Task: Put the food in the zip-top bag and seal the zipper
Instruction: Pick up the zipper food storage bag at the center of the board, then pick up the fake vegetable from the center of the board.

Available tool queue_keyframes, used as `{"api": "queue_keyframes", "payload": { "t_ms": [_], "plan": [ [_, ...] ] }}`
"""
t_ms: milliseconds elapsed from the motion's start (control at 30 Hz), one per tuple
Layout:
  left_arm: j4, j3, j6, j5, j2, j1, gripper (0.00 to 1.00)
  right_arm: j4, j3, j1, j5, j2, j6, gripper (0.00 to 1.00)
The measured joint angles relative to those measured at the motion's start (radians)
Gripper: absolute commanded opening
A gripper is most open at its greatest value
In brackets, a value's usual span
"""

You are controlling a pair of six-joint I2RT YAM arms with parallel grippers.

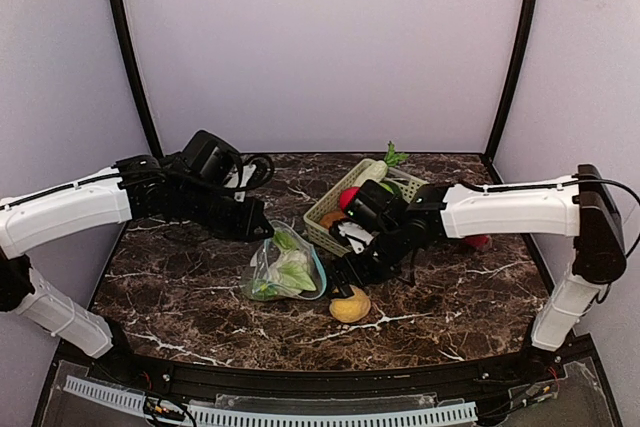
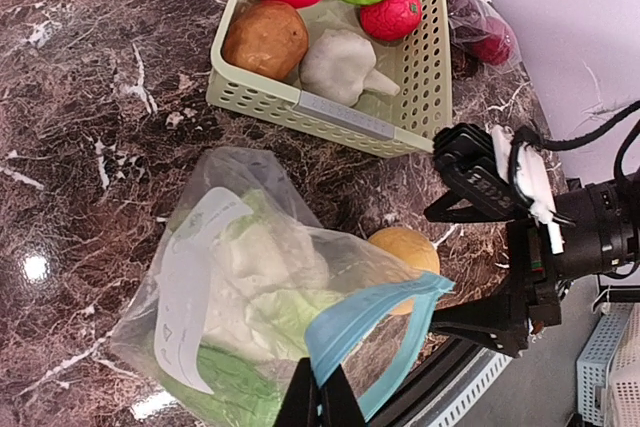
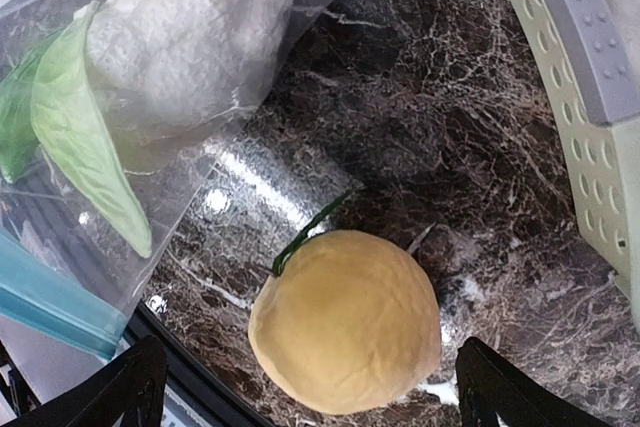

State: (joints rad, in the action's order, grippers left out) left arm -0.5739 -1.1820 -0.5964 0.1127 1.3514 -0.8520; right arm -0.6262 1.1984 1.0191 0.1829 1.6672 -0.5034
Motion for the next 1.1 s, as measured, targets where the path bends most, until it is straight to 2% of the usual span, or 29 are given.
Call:
{"api": "queue_keyframes", "payload": {
  "t_ms": [167, 300, 433, 567, 633, 867, 1100],
  "plan": [
    [-0.005, 0.005, 0.049, 0.047, 0.004, 0.021, 0.01, -0.072, 0.104, 0.015, -0.036, 0.122, -0.015, 0.98],
    [-0.011, 0.01, 0.08, 0.053, 0.004, 0.057, 0.01, -0.14, 0.155, 0.026, -0.056, 0.202, -0.025, 0.93],
    [-0.005, 0.034, 0.099, 0.085, 0.002, 0.103, 0.01, -0.181, 0.203, 0.043, -0.064, 0.266, -0.038, 0.78],
    [0.0, 0.045, 0.121, 0.125, 0.002, 0.119, 0.01, -0.208, 0.217, 0.05, -0.07, 0.274, -0.055, 0.58],
    [0.001, 0.045, 0.132, 0.143, 0.002, 0.12, 0.01, -0.217, 0.221, 0.05, -0.075, 0.274, -0.063, 0.52],
    [0.0, 0.045, 0.169, 0.201, 0.002, 0.124, 0.01, -0.229, 0.206, 0.051, -0.1, 0.235, -0.09, 0.5],
    [-0.011, 0.027, 0.224, 0.245, 0.024, 0.138, 0.01, -0.167, 0.183, 0.063, -0.089, -0.015, -0.108, 0.49]
  ]
}}
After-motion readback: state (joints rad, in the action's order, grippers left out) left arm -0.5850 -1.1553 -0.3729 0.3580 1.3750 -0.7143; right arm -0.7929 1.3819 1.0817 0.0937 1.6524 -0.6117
